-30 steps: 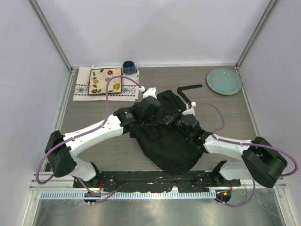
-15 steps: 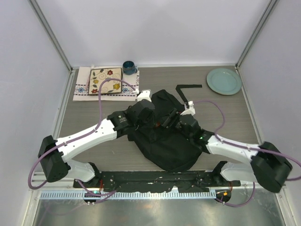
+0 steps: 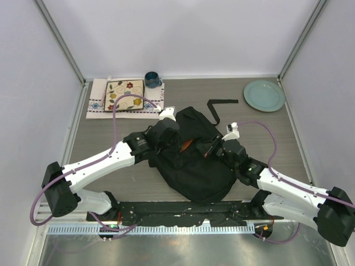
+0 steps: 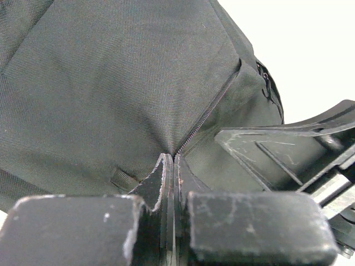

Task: Pack the student bag
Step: Place the personal item in the student bag.

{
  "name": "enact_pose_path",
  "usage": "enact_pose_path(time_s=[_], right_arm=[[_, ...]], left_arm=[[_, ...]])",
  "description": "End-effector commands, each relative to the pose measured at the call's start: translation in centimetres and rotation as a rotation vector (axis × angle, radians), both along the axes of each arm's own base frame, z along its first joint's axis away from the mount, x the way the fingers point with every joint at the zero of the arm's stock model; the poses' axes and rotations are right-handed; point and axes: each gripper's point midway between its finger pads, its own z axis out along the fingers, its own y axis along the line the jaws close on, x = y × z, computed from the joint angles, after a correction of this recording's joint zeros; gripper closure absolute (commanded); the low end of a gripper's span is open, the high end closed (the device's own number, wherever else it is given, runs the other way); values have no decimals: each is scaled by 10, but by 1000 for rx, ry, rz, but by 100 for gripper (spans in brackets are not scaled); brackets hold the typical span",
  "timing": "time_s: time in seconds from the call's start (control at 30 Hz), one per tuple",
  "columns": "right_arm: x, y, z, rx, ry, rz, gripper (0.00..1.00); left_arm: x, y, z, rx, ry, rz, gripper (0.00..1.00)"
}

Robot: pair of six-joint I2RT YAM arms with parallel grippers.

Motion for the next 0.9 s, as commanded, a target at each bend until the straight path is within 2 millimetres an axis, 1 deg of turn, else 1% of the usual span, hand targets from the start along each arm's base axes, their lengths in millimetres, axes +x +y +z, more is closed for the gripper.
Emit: enact_pose_path(time_s=[0.0, 0.03, 0.07, 0.1, 0.17, 0.37, 0.5, 0.53, 0.57, 0.6, 0.63, 0.67, 0.77, 0.87], right_arm=[[4, 16, 8, 32, -15, 51, 91], [5, 20, 12, 43, -24, 58, 92], [7, 23, 9, 37, -17, 65, 93], [8, 26, 0, 20, 3, 69, 93], [13, 32, 1, 21, -3, 73, 96], [30, 42, -13, -14, 2, 55, 97], [41, 55, -14, -14, -1, 65, 97], [45, 60, -10, 2, -12, 66, 97], [46, 63, -16, 0, 2, 69, 97], [48, 66, -17, 2, 6, 73, 97], [51, 69, -14, 9, -1, 74, 97], [52, 70, -21, -3, 13, 72, 97], [54, 70, -20, -8, 8, 73, 97], [52, 67, -19, -36, -3, 82, 94]], left_arm=[[3, -6, 17, -69, -24, 3, 100], [2, -7, 17, -73, -24, -1, 100], [2, -8, 17, -76, -20, -3, 100], [1, -10, 16, -80, -15, -8, 100], [1, -11, 15, -86, -11, -12, 100], [1, -4, 17, -69, -26, -4, 100], [1, -3, 15, -51, -18, -8, 100], [1, -3, 14, -49, -15, -13, 100], [0, -3, 13, -46, -11, -14, 100], [0, -4, 12, -44, -9, -15, 100], [0, -3, 10, -41, -5, -16, 100], [0, -4, 9, -41, -5, -16, 100], [0, -4, 7, -36, 3, -19, 100], [0, -5, 5, -36, 6, -20, 100]])
